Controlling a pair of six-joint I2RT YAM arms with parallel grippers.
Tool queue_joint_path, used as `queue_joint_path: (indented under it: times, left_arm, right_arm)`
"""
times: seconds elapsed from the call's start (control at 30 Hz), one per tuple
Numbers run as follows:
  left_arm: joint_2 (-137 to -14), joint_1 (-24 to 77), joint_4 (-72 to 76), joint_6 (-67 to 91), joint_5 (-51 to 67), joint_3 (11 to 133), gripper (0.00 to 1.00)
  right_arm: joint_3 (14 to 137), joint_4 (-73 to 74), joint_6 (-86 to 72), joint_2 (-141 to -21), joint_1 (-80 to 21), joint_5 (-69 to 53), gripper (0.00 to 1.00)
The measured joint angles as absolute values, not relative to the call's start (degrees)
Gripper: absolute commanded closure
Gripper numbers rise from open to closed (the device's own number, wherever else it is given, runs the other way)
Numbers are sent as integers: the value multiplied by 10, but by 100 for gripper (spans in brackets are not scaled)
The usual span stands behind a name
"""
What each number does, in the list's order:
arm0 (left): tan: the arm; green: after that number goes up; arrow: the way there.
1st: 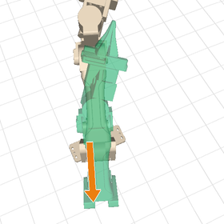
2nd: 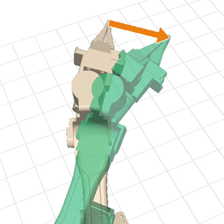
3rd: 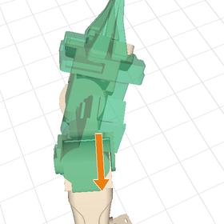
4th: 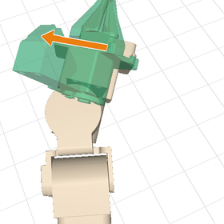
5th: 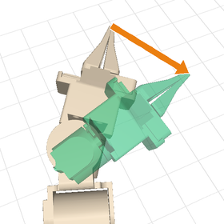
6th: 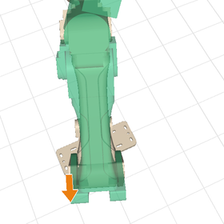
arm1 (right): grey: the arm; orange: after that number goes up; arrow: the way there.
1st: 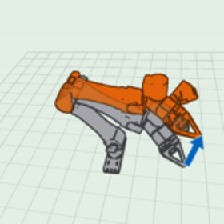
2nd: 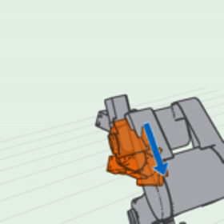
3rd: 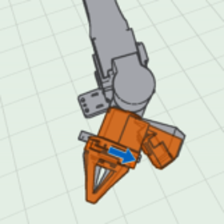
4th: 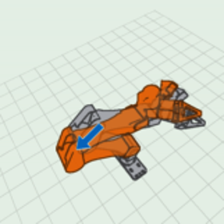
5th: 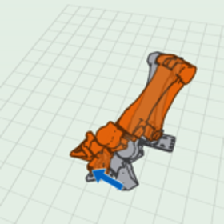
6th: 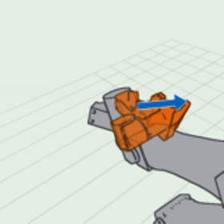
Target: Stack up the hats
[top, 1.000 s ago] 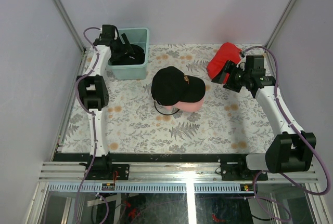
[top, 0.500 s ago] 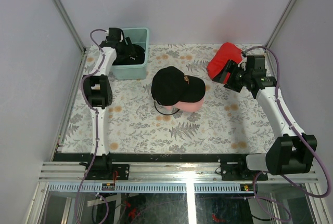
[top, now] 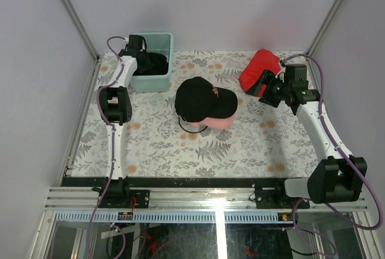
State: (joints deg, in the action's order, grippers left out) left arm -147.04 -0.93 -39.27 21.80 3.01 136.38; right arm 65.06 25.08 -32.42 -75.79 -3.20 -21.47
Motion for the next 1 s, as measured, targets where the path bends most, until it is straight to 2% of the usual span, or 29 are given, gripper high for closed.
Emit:
queue_joint_path:
  times: [0.23, 0.67, 1.0]
  left_arm:
    - [-1435, -10, -401, 222, 61, 1349, 100]
    - [-1222, -24, -394, 269, 169, 1300, 100]
    - [-1153, -23, -394, 341, 210, 1242, 100]
  right_arm:
    - [640, 249, -332, -757, -32, -216, 22]
    - [611, 229, -343, -748, -32, -237, 24]
    - [646, 181, -370, -670, -32, -266, 23]
